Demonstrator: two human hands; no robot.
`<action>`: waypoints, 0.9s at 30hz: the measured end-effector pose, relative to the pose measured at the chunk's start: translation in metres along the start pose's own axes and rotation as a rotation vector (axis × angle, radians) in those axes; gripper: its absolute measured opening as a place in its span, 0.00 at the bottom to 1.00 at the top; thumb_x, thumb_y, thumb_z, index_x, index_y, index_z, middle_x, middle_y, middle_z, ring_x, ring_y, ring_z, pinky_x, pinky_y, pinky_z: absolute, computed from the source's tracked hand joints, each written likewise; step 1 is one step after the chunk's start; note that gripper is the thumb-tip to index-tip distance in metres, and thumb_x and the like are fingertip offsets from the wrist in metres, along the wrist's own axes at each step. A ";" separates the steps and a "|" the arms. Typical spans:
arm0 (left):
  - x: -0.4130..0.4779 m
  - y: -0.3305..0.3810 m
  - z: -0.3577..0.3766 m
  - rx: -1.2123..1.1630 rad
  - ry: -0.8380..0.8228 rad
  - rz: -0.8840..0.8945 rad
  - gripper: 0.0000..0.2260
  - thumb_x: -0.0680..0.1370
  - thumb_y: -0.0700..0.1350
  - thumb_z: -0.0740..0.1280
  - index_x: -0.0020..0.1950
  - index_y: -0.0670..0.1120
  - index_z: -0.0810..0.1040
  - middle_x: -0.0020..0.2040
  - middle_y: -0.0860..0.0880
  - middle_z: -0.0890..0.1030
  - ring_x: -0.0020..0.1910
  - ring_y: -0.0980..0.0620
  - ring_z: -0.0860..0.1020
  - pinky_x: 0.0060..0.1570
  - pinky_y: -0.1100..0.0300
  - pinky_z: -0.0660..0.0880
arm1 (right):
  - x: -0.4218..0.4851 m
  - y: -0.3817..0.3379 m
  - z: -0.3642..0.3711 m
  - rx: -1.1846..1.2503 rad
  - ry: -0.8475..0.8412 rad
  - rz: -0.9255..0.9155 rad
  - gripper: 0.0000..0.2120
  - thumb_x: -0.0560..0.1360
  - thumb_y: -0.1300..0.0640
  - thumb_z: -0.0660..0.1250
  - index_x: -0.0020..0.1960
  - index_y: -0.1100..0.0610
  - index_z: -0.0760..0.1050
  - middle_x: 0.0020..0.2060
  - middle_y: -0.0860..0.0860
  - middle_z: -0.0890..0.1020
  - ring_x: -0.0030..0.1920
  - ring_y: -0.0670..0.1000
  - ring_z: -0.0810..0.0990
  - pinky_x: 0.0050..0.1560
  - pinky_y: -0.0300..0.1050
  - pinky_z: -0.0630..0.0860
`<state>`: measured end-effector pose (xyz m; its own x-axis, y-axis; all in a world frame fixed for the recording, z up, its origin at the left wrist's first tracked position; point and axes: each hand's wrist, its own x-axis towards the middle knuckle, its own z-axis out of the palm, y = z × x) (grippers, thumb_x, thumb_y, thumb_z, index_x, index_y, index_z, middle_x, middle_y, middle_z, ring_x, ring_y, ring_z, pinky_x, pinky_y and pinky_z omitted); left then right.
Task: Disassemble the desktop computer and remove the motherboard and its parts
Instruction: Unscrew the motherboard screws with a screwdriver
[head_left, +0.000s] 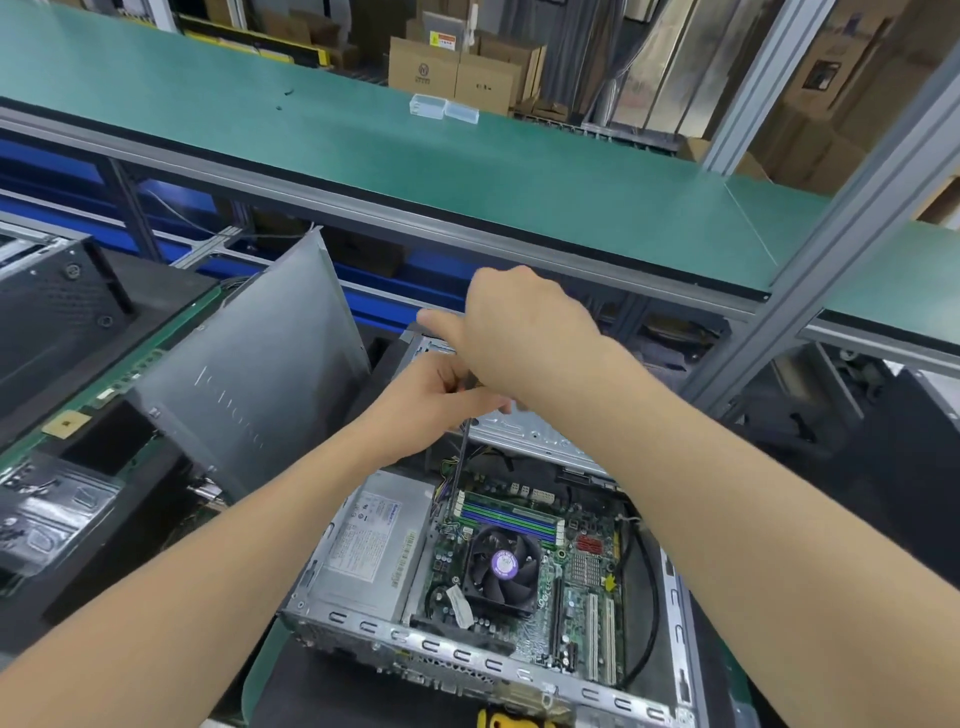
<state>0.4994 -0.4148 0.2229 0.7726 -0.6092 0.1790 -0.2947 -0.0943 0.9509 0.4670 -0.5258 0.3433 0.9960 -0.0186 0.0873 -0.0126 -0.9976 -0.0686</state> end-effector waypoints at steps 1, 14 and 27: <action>0.000 0.000 -0.001 -0.005 0.016 -0.008 0.12 0.75 0.58 0.69 0.31 0.61 0.81 0.24 0.57 0.66 0.25 0.58 0.61 0.28 0.68 0.61 | 0.003 0.000 0.002 0.045 -0.022 -0.020 0.24 0.82 0.38 0.61 0.36 0.53 0.60 0.33 0.51 0.69 0.29 0.51 0.68 0.28 0.43 0.61; 0.009 -0.002 -0.011 -0.003 -0.071 0.053 0.04 0.80 0.47 0.72 0.46 0.52 0.85 0.44 0.51 0.85 0.42 0.61 0.81 0.45 0.71 0.75 | 0.012 0.010 -0.030 -0.270 -0.342 -0.615 0.15 0.65 0.69 0.65 0.32 0.49 0.76 0.41 0.49 0.82 0.38 0.47 0.73 0.34 0.42 0.68; 0.010 0.002 0.004 0.019 -0.051 -0.008 0.11 0.81 0.53 0.69 0.40 0.55 0.84 0.29 0.48 0.72 0.28 0.51 0.64 0.32 0.59 0.64 | 0.008 0.013 -0.015 -0.211 0.007 -0.156 0.29 0.78 0.29 0.57 0.35 0.53 0.65 0.34 0.51 0.70 0.31 0.52 0.69 0.29 0.45 0.61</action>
<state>0.5043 -0.4242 0.2256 0.7455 -0.6476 0.1578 -0.2993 -0.1138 0.9473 0.4737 -0.5403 0.3576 0.9867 0.1372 0.0872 0.1226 -0.9803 0.1548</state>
